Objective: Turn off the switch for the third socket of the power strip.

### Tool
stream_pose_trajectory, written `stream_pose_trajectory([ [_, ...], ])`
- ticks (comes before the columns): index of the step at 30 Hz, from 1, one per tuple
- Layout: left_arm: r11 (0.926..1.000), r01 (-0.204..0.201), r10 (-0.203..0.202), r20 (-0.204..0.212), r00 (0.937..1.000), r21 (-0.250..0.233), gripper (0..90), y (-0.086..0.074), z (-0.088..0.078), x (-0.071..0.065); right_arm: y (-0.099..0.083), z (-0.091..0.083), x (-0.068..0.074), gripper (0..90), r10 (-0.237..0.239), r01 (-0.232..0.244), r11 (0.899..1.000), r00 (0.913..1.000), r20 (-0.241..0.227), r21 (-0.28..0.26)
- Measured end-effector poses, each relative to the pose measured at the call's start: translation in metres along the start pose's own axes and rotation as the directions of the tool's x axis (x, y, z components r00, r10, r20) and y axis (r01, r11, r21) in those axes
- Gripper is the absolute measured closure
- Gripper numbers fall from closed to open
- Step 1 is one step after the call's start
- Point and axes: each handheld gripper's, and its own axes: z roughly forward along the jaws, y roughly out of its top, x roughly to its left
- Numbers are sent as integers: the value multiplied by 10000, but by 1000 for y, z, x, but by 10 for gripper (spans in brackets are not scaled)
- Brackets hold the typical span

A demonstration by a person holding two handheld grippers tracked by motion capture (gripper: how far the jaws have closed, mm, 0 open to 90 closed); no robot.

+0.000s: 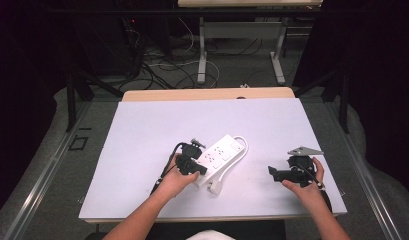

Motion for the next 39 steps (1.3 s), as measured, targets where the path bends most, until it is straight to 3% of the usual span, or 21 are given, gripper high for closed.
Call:
stream_pose_trajectory([
  [4, 10000, -54, 54, -15, 10000, 13, 883, 0, 0, 0, 0, 0, 0, 67, 21, -21, 10000, 10000, -7, 23],
  [6, 9999, 111, -111, -24, 9999, 42, 889, -1, 1, -1, 0, 0, 0, 67, -44, 44, 10000, 10000, 22, -16],
  [7, 9998, -86, 88, -121, 9999, 203, 898, 0, 1, 0, 0, 0, 0, 67, -35, 36, 10000, 10000, 10, -25],
  [12, 9997, 244, -244, 107, 9996, -17, 900, -3, 2, 2, 0, 0, 0, 67, 15, -15, 10000, 10000, -7, 8],
  [20, 9998, 194, -194, 93, 9998, -36, 900, -3, 1, 2, 0, 0, 0, 67, -11, 11, 10000, 10000, 20, -2],
  [22, 10000, 28, -28, 66, 10000, 30, 900, -3, 1, 3, 0, 0, 0, 67, 27, -27, 10000, 10000, -6, 22],
  [25, 9998, 174, -174, 128, 9998, 9, 899, -3, 1, 3, 0, 1, 0, 67, 27, -27, 10000, 10000, -9, 26],
  [32, 10000, 7, -7, 76, 10000, 9, 896, -3, 1, 3, -1, 0, 0, 67, 25, -25, 10000, 10000, -9, 34],
  [39, 9999, 125, -125, 147, 9998, -34, 855, -3, 1, 2, -1, 1, 0, 67, 17, -17, 10000, 10000, -16, 34],
])
